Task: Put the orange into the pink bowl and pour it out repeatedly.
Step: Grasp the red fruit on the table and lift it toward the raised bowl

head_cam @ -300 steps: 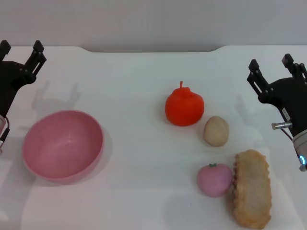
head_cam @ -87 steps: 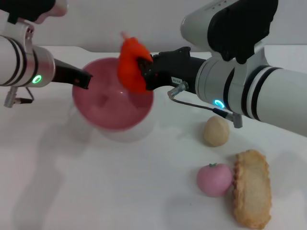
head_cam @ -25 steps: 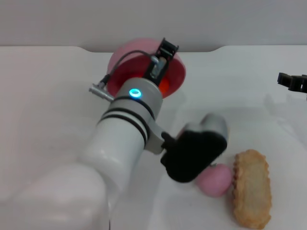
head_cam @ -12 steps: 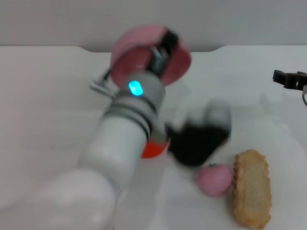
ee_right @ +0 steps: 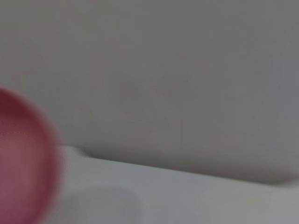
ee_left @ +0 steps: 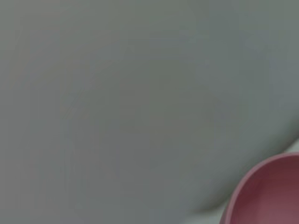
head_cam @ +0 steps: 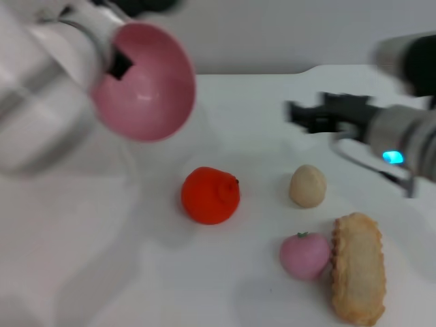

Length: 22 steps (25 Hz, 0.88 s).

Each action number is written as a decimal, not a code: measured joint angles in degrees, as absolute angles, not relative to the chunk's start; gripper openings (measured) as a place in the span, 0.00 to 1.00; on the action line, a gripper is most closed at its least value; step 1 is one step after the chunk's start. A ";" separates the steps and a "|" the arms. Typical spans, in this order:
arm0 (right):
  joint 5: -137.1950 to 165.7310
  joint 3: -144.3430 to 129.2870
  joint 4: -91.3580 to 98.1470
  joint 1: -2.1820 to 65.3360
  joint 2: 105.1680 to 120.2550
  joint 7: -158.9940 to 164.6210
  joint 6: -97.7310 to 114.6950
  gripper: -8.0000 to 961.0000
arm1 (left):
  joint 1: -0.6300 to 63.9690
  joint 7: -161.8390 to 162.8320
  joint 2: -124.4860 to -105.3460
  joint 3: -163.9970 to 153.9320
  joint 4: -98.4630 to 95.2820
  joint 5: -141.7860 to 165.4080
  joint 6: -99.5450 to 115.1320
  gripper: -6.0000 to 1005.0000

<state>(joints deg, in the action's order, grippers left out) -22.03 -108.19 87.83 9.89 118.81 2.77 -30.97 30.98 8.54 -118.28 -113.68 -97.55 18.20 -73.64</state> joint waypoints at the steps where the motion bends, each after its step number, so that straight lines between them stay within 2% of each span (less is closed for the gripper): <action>1: -21.87 -110.59 87.24 11.01 118.79 2.77 -29.66 0.69 | 30.61 7.72 -118.26 -111.12 -97.60 16.03 -73.74 0.05; 9: -22.15 -120.30 79.70 18.92 119.07 6.95 -24.99 0.76 | 27.40 4.95 -118.12 -94.11 -97.60 8.55 -75.02 0.05; 16: -24.50 -121.88 76.27 20.20 119.11 8.39 -24.74 0.82 | 27.08 3.24 -118.05 -89.63 -96.46 5.86 -74.86 0.05; 22: -26.08 -122.18 75.09 20.32 119.03 8.49 -25.29 0.82 | 28.32 3.27 -118.03 -89.84 -95.12 5.99 -74.67 0.05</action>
<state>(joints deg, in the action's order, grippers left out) -26.08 -122.18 75.09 20.32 119.03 8.49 -25.29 28.32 3.27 -118.03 -89.84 -95.12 5.99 -74.67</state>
